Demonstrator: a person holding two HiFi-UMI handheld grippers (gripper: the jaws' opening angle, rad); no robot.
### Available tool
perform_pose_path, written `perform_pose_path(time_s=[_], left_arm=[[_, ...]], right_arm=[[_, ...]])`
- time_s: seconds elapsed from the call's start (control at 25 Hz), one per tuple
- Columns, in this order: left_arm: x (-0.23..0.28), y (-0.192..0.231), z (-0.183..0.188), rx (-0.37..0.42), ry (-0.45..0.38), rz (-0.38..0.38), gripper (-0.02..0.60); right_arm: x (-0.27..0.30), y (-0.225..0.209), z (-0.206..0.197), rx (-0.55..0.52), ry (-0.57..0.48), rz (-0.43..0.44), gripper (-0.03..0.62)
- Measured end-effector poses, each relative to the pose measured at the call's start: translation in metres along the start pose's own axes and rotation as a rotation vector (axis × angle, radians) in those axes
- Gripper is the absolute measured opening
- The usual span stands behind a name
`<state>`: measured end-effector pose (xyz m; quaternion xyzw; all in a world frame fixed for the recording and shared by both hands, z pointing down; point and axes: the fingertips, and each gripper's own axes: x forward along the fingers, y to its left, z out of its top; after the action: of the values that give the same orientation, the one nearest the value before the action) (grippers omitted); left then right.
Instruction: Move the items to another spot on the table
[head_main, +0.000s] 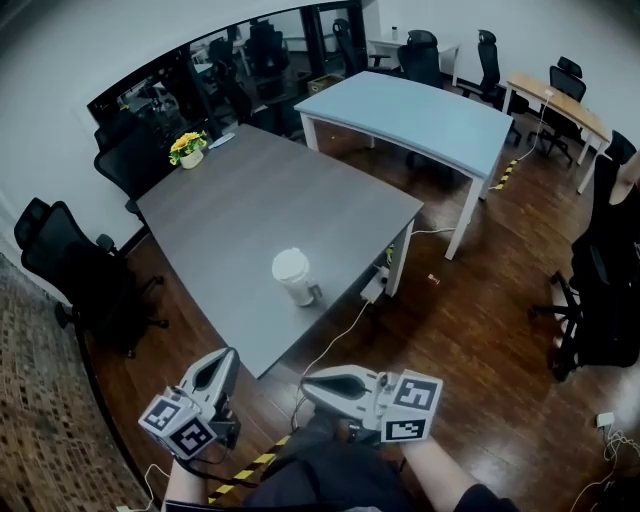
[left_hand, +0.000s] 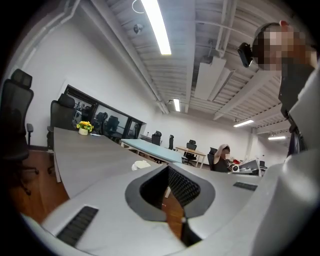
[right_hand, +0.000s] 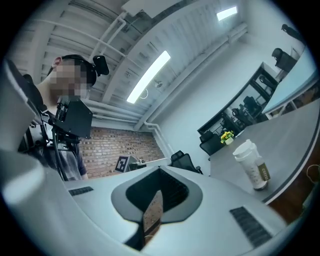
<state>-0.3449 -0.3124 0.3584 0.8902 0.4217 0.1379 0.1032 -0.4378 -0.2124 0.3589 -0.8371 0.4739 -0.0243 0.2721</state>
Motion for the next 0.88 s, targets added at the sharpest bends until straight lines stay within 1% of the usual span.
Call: perform_pose_path(time_s=[0.16,0.24,0.36,0.44,0.6,0.68,0.88], left_arm=[[0.000,-0.009,-0.001,0.022,0.023,0.008,0.008],[0.009,-0.016,-0.005,0.046,0.051,0.001,0.008],[0.025,-0.027,-0.012,0.116,0.098,-0.023,0.008],[0.037,-0.031,-0.016,0.152,0.120,-0.057,0.008],[0.071,-0.042,-0.024,0.185,0.156,-0.135,0.008],[0.088,-0.048,-0.026,0.180,0.164,-0.181,0.008],[0.121,-0.057,-0.022,0.121,0.140,-0.293,0.008]], right_arm=[[-0.009,0.020,0.017,0.024,-0.070,0.057,-0.015],[-0.016,0.022,0.020,0.015,-0.067,0.045,-0.015],[-0.028,0.013,0.018,-0.006,-0.047,-0.030,-0.015],[-0.037,0.003,0.018,-0.015,-0.045,-0.085,-0.015],[-0.053,-0.018,0.024,-0.027,-0.041,-0.199,-0.015],[-0.056,-0.027,0.030,-0.033,-0.035,-0.248,-0.015],[-0.062,-0.042,0.045,-0.058,-0.015,-0.358,-0.015]])
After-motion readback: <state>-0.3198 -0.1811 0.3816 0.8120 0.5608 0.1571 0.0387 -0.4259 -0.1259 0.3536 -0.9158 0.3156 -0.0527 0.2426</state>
